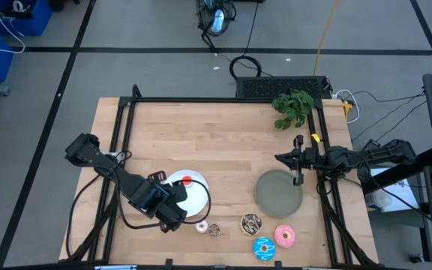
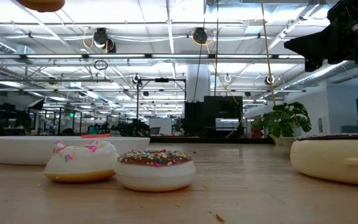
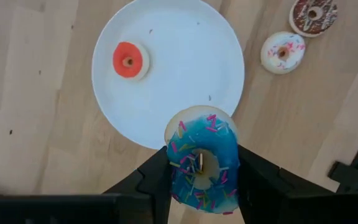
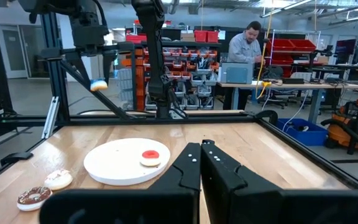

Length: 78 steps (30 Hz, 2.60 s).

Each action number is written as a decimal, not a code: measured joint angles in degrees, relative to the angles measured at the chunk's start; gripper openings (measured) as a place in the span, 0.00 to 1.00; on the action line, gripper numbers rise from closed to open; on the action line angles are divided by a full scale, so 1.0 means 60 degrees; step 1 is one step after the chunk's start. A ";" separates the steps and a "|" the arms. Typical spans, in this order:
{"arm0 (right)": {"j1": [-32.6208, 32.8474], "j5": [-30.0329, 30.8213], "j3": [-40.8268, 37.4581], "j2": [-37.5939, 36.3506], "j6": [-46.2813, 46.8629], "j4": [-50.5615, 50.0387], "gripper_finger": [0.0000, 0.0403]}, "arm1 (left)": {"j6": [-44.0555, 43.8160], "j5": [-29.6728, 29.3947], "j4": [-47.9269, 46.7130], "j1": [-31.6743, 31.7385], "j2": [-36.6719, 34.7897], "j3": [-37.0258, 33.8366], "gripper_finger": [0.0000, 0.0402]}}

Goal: Pick & Place donuts
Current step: Put the small blue donut on the white plate

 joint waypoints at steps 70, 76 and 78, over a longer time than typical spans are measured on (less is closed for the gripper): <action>0.0002 -0.0004 0.0002 0.0000 -0.0178 0.0180 0.00 | 0.1772 -0.0087 0.1726 0.0420 -0.0007 -0.2124 0.37; 0.0001 -0.0011 0.0000 0.0001 -0.0076 0.0173 0.00 | 0.2920 0.0500 0.3934 0.1111 -0.0002 -0.3251 0.37; 0.0001 -0.0011 0.0003 0.0002 -0.0077 0.0135 0.00 | 0.3126 0.0948 0.4337 0.1360 0.0000 -0.3640 0.37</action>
